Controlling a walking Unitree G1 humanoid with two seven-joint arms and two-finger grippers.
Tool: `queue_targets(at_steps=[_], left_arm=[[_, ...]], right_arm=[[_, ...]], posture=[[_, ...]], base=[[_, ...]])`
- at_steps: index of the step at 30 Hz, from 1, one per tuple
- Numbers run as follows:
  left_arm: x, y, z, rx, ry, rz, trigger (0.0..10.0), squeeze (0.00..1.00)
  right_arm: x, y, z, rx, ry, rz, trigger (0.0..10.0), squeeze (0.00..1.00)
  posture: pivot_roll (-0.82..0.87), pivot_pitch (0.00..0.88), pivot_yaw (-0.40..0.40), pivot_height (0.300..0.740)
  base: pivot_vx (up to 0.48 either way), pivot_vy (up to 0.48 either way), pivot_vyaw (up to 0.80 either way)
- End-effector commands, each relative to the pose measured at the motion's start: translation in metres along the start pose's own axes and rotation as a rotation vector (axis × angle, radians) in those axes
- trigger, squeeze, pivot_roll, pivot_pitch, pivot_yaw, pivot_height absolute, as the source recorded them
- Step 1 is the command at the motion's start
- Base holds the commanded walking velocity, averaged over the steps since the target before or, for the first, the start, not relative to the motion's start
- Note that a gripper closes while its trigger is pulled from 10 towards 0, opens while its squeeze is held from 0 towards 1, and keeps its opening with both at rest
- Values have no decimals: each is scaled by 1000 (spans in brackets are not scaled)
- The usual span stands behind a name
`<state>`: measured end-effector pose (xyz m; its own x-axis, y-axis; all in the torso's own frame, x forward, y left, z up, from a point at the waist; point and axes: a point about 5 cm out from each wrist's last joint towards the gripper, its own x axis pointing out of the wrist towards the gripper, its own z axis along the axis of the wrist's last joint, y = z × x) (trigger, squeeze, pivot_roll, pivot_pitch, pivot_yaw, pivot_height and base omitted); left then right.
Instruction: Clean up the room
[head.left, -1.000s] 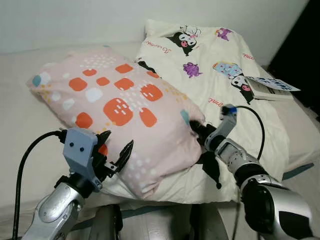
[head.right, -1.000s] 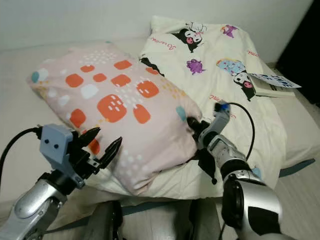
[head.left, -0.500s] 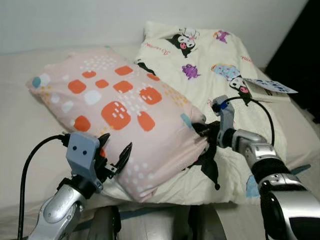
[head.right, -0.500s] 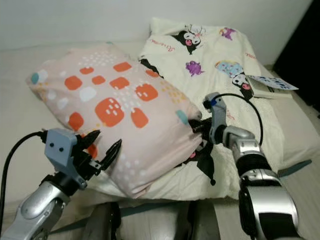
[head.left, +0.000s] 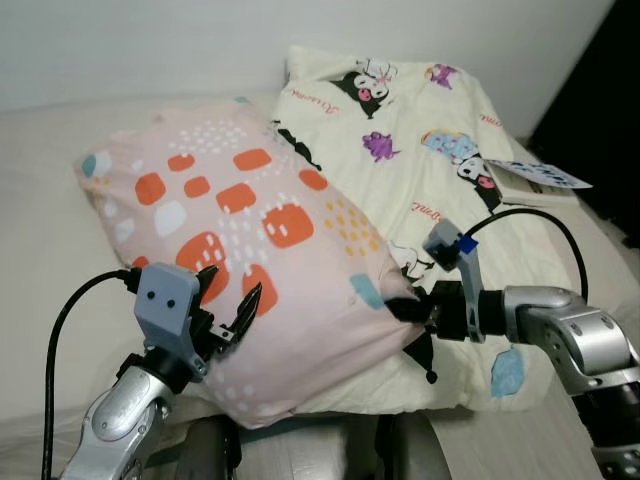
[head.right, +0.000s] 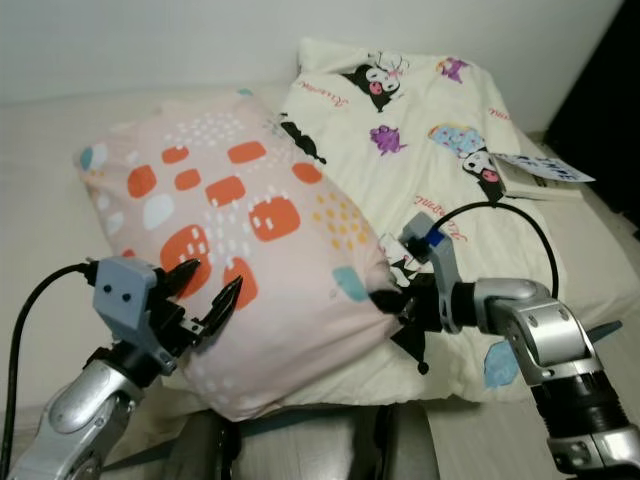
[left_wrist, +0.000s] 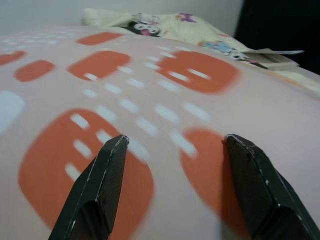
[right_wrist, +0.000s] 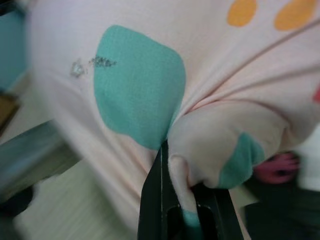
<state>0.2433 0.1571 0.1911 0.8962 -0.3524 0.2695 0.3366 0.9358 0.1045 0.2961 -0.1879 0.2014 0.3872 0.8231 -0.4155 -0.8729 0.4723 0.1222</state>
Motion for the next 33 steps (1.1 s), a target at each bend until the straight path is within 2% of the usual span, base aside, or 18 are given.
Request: queue_targets(at_steps=[1,4,6,7,10,12,14,15,20,21,22,24,26,27,29,32,33], left_arm=[[-3,2,-6,4,21,19,10000,0],[-4,6,-5,13,14,44,10000,0],[-4,6,-5,13,14,44,10000,0],[-4,7,-5,17,12,51,10000,0],[-4,7,-5,18,11,53,10000,0],[-4,7,-5,18,9,55,10000,0],[-5,7,-4,17,5,56,10000,0],[-5,7,-4,17,5,56,10000,0],[-4,6,-5,17,4,64,10000,0],[-4,6,-5,17,4,64,10000,0],[-4,6,-5,17,3,66,10000,0],[-4,6,-5,17,3,66,10000,0],[-4,6,-6,20,5,67,10000,0],[-4,6,-6,20,5,67,10000,0],[-4,6,-6,21,6,68,10000,0],[-4,5,-5,20,6,68,10000,0],[-4,5,-6,15,9,69,10000,0]], right_arm=[[4,15,-9,23,41,118,0,0],[-7,38,-13,10,92,268,0,0],[-7,38,-13,10,92,268,0,0],[-11,46,-16,6,118,311,0,0],[-16,51,-21,0,152,345,0,0],[-22,57,-25,-2,193,370,0,0],[-35,61,-39,-40,311,392,0,0],[-35,61,-39,-40,311,392,0,0],[-55,27,-60,-37,473,160,0,0],[-55,27,-60,-37,473,160,0,0],[-59,21,-63,-37,496,118,0,0],[-59,21,-63,-37,496,118,0,0],[-67,-2,-74,-57,561,-57,0,0],[-67,-2,-74,-57,561,-57,0,0],[-69,-25,-79,-56,544,-248,0,0],[-66,-34,-77,-58,499,-321,0,0],[-64,-36,-75,-64,475,-339,2549,314]], posture=[[13,220,-44,581],[15,219,-47,581],[15,219,-47,581],[15,220,-47,581],[15,219,-49,581],[15,219,-49,581],[17,220,-50,581],[17,220,-50,581],[19,221,-46,581],[19,221,-46,581],[19,221,-46,581],[19,221,-46,581],[21,225,-42,581],[21,225,-42,581],[26,226,-42,581],[28,227,-43,581],[29,227,-42,581]], base=[[0,0,0],[0,0,0],[0,0,0],[0,0,0],[0,0,0],[0,0,0],[0,0,0],[0,0,0],[0,0,0],[0,0,0],[0,0,0],[0,0,0],[0,0,0],[0,0,0],[0,0,0],[0,0,0],[0,0,0]])
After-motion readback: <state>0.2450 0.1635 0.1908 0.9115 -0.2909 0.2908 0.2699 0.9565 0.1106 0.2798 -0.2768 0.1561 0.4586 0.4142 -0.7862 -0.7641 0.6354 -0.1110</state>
